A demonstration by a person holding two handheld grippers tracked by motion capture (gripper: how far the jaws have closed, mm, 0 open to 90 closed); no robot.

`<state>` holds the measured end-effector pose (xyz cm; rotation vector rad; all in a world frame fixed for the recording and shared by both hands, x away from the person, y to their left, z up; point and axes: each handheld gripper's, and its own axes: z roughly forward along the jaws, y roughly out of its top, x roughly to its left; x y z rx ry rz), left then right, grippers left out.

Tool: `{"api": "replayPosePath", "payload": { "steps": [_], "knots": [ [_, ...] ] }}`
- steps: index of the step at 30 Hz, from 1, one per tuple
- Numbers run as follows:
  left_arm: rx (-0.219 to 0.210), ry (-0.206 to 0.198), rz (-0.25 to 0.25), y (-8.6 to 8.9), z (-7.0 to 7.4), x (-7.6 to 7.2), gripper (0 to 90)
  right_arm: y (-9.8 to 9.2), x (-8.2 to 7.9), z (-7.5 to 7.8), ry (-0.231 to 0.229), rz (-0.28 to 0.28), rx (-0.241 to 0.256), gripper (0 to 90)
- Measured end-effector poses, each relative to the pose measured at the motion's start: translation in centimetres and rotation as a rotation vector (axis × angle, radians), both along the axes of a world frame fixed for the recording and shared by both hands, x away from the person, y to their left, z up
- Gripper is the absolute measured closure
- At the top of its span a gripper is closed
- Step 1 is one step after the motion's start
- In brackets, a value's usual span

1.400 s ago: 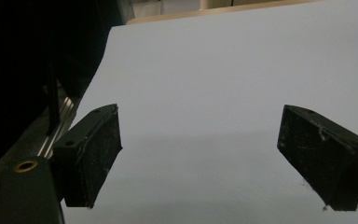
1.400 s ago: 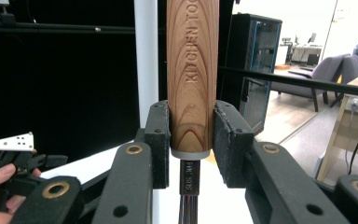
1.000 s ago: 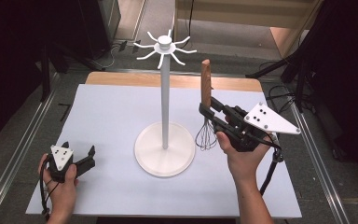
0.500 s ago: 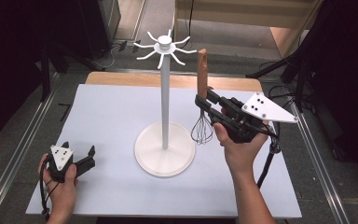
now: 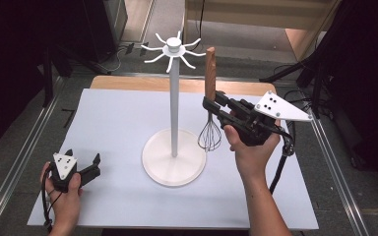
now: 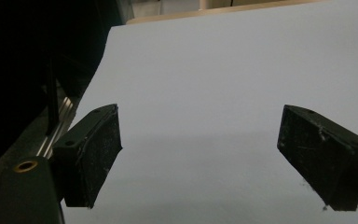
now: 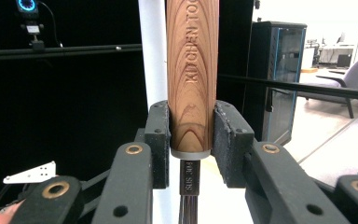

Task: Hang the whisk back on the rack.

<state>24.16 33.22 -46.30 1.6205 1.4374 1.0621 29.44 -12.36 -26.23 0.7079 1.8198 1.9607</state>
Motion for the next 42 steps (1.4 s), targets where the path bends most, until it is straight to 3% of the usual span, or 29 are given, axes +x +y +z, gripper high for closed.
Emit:
{"api": "replayPosePath", "payload": {
  "steps": [15,30,42],
  "knots": [
    [-0.005,-0.001,0.001,0.0,0.0,0.0,14.1,0.2,0.8,-0.1,0.033,0.051,0.015,70.7],
    [-0.002,-0.001,-0.002,0.0,0.0,0.0,14.1,0.2,2.0,-0.4,0.109,0.19,0.061,70.7],
    [0.0,0.0,-0.001,0.0,0.0,0.0,14.1,0.1,2.2,-0.2,0.117,0.21,0.06,70.7]
  ]
}}
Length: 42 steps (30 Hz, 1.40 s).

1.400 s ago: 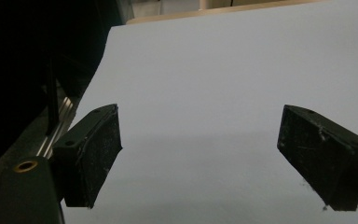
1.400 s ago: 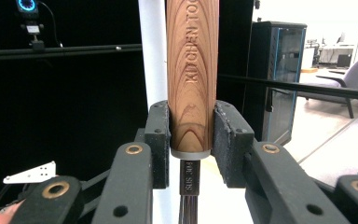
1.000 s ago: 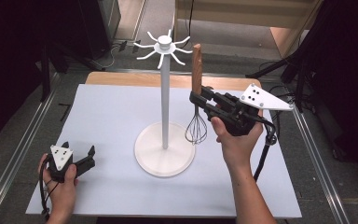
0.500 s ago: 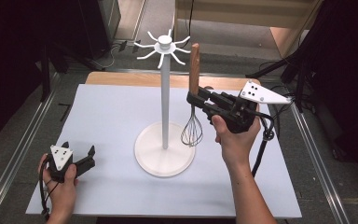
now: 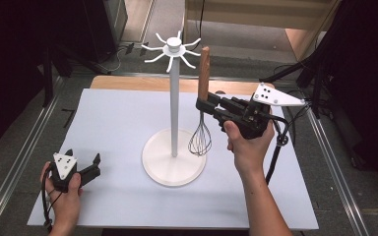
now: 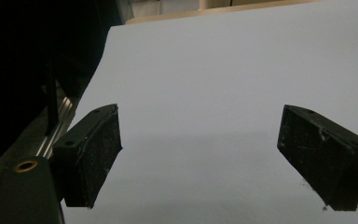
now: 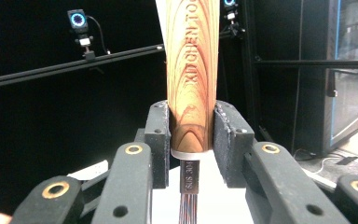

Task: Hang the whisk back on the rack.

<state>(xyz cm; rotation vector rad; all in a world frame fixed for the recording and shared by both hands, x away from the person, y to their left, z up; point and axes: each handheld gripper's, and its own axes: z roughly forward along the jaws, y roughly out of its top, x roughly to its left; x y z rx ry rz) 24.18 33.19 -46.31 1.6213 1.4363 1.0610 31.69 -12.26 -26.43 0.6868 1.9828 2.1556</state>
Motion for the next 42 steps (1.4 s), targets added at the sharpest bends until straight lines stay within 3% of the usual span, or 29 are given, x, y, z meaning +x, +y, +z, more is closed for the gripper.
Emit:
{"api": "replayPosePath", "payload": {
  "steps": [7,15,23,26,30,42],
  "knots": [
    [0.001,0.0,0.0,0.0,0.0,0.0,14.1,-0.2,0.1,0.3,0.003,0.011,-0.017,70.7],
    [0.002,-0.001,0.0,0.0,0.0,0.0,14.1,-0.3,0.4,1.0,0.032,0.068,-0.056,70.6],
    [0.001,-0.002,-0.001,0.0,0.0,0.0,14.1,-0.4,0.3,0.5,0.012,0.033,-0.044,70.0],
    [0.001,-0.001,-0.001,0.0,0.0,0.0,14.1,-0.4,0.2,0.1,-0.01,-0.022,-0.061,67.3],
    [0.001,-0.001,-0.001,0.0,0.0,0.0,14.1,-0.5,-0.1,0.0,-0.028,-0.048,-0.068,63.5],
    [0.001,-0.001,0.0,0.0,0.0,0.0,14.2,-1.1,-0.6,-0.8,-0.037,-0.091,-0.091,61.2]
  ]
}}
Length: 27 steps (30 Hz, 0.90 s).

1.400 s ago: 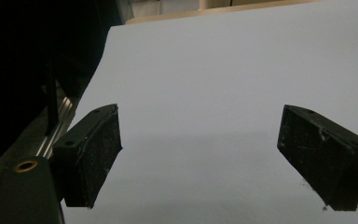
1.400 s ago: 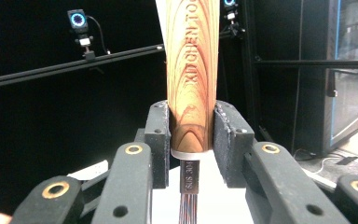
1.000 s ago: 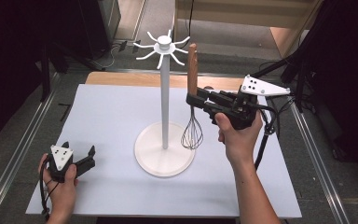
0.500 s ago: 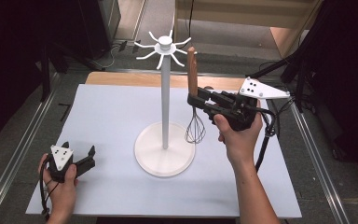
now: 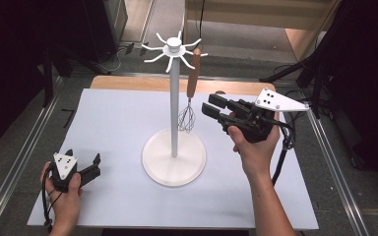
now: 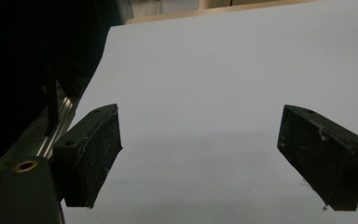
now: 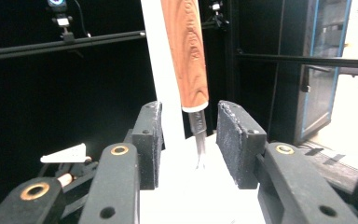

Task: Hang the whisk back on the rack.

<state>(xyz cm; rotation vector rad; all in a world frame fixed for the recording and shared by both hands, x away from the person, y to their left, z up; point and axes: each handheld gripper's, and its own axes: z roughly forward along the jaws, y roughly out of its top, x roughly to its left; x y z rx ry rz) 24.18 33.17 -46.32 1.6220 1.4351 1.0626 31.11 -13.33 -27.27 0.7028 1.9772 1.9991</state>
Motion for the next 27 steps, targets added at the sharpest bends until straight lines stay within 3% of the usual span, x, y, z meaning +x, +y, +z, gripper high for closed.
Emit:
{"api": "replayPosePath", "payload": {
  "steps": [4,5,8,11,12,13,19,27],
  "knots": [
    [-0.001,0.002,0.0,0.0,0.0,0.0,14.2,-0.1,-0.3,-0.2,-0.028,-0.055,-0.03,54.7],
    [-0.001,0.001,0.0,0.0,0.0,0.0,14.1,-0.1,-0.5,-0.5,-0.038,-0.093,-0.055,51.1],
    [0.0,0.001,0.0,0.0,0.0,0.0,14.2,-0.3,-0.6,-0.8,-0.039,-0.114,-0.063,46.7],
    [-0.001,0.003,0.0,0.0,0.0,0.0,14.2,-0.4,-0.7,-1.2,-0.06,-0.184,-0.094,38.8],
    [-0.001,0.002,0.001,0.0,0.0,0.0,14.1,-0.6,-0.9,-1.6,-0.059,-0.242,-0.107,33.1],
    [0.0,0.002,0.0,0.0,0.0,0.0,14.1,-0.6,-0.9,-1.6,-0.059,-0.242,-0.107,33.1],
    [0.001,0.003,0.0,0.0,0.0,0.0,14.1,-1.2,-1.2,-3.5,-0.046,-0.375,-0.181,19.0],
    [0.002,0.0,0.002,0.0,0.0,0.0,14.1,-2.6,-1.2,-6.6,0.008,-0.463,-0.204,11.7]
  ]
}}
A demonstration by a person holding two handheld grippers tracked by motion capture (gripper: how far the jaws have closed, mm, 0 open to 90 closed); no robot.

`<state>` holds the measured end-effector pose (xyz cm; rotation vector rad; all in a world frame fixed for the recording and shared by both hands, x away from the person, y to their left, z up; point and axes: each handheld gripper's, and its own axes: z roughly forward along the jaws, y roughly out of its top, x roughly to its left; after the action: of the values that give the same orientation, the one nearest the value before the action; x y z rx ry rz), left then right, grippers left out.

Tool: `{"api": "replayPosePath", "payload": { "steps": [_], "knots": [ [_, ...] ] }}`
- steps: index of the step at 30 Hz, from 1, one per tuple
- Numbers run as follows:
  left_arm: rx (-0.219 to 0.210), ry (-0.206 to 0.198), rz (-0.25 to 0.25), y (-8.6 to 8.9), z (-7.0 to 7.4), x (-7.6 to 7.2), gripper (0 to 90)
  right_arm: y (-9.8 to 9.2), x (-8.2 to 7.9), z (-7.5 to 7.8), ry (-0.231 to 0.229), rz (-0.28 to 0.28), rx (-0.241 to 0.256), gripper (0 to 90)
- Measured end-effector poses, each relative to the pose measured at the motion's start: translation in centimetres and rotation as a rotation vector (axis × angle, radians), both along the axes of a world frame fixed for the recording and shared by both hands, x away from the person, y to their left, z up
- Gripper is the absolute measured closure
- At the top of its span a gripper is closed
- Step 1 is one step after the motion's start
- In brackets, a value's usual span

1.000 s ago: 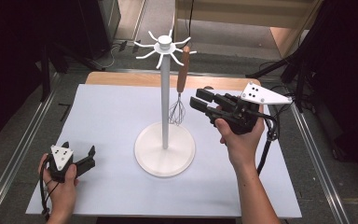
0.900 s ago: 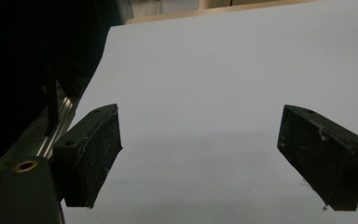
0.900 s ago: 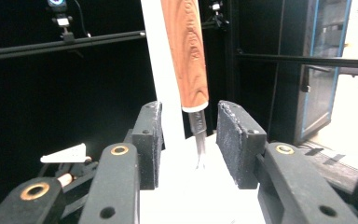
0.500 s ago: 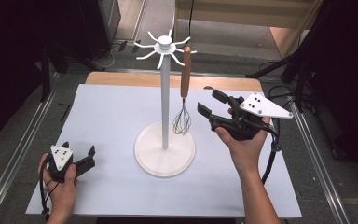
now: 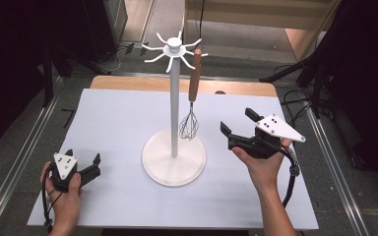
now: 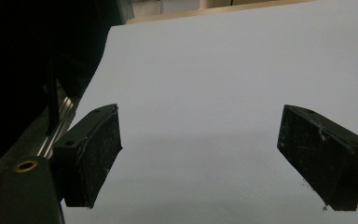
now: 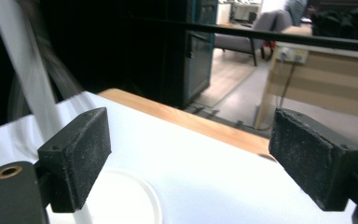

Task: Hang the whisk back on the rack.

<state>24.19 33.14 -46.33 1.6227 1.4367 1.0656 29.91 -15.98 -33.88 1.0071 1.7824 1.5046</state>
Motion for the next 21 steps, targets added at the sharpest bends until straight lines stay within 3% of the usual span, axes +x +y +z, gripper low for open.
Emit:
{"api": "replayPosePath", "payload": {
  "steps": [8,21],
  "knots": [
    [0.0,-0.001,0.002,0.0,0.0,0.0,14.1,-0.8,-0.3,-2.9,0.041,-0.065,-0.024,5.5],
    [0.0,-0.002,0.002,0.0,0.0,0.0,14.1,-1.9,-0.1,-7.7,0.098,-0.13,-0.055,6.8]
  ]
}}
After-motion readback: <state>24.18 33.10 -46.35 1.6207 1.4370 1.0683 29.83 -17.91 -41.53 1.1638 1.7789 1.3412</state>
